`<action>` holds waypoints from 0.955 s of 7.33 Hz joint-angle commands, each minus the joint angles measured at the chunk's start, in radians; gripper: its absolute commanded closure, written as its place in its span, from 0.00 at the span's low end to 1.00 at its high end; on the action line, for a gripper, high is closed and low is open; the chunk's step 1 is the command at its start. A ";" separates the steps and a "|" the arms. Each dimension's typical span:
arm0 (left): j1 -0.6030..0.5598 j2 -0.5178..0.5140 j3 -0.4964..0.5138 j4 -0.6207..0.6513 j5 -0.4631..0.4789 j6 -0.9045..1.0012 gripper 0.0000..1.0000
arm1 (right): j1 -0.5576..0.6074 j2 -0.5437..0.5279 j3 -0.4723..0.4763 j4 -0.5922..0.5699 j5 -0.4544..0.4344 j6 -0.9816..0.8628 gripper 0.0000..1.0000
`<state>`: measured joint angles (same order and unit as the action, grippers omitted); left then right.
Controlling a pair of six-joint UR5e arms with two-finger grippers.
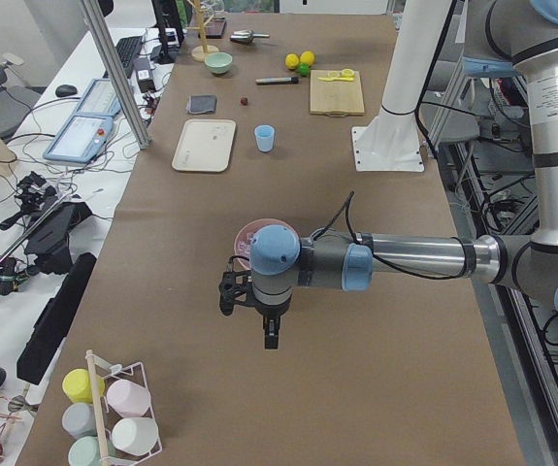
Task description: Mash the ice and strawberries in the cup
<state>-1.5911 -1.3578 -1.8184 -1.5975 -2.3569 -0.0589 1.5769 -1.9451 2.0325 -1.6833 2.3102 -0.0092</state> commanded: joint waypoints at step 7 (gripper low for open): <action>0.010 -0.001 -0.012 -0.002 -0.008 0.002 0.02 | 0.054 0.002 0.003 0.004 0.032 -0.003 0.00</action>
<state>-1.5816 -1.3571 -1.8312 -1.6003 -2.3638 -0.0568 1.6269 -1.9432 2.0355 -1.6787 2.3258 -0.0121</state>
